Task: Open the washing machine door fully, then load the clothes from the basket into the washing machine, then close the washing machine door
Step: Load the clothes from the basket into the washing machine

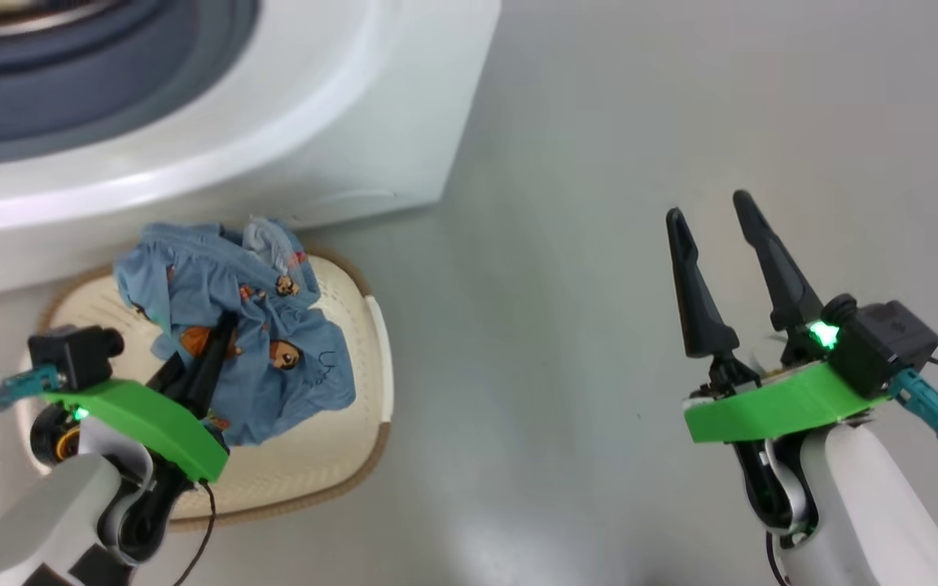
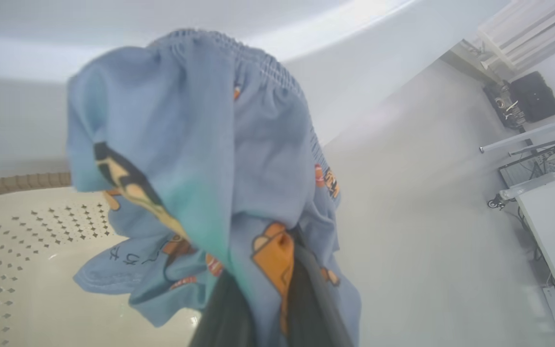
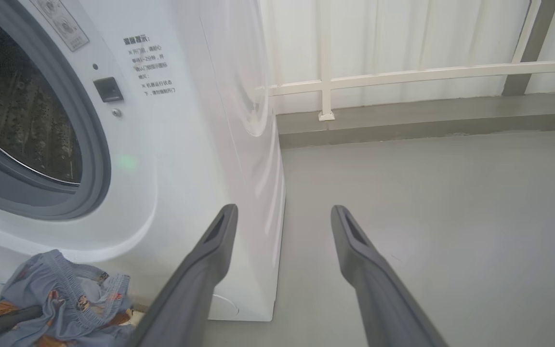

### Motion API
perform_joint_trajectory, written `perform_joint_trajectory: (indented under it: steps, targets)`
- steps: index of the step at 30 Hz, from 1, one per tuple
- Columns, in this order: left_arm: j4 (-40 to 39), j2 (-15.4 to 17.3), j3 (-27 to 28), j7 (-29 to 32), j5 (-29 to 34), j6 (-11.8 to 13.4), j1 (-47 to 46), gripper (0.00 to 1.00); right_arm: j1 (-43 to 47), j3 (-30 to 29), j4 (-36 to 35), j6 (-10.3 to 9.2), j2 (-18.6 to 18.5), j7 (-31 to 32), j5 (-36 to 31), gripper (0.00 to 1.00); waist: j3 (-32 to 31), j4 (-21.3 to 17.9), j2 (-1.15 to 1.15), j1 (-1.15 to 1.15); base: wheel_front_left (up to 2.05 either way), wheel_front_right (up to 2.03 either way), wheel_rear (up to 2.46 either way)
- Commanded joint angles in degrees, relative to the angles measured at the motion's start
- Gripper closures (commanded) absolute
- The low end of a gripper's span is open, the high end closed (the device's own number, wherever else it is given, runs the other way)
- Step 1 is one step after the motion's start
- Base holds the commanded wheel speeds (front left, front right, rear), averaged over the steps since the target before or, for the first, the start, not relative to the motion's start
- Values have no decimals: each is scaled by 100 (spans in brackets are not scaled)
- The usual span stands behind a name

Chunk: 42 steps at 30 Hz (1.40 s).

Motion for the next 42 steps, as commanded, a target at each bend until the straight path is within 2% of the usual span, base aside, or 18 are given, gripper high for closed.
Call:
perform_joint_trajectory:
  steps: [1, 11, 20, 31, 42]
  targets:
    - [-162, 133, 347, -76, 156, 2, 185, 100, 220, 72, -62, 25, -80, -46, -47, 0, -631, 390, 0, 1, 0, 0, 0]
    - [-848, -99, 1872, -77, 1232, 2, 1259, 100, 459, 152, 231, 25, -509, -46, 242, 0, -1538, 673, 0, 1, 0, 0, 0]
    - [-1471, -304, 2975, -77, 2145, 5, 2191, 100, 766, 203, 343, 25, -803, -46, 536, 0, -2204, 787, 0, 1, 0, 0, 0]
    - [-2057, -562, 3848, -77, 2953, 110, 2943, 100, 1024, 242, 318, 25, -996, -46, 784, 0, -2630, 921, 0, 1, 0, 0, 0]
    - [-2236, -698, 4264, -77, 3280, 161, 3268, 100, 1086, 239, 319, 25, -1064, -46, 847, 0, -2733, 956, 0, 1, 0, 0, 0]
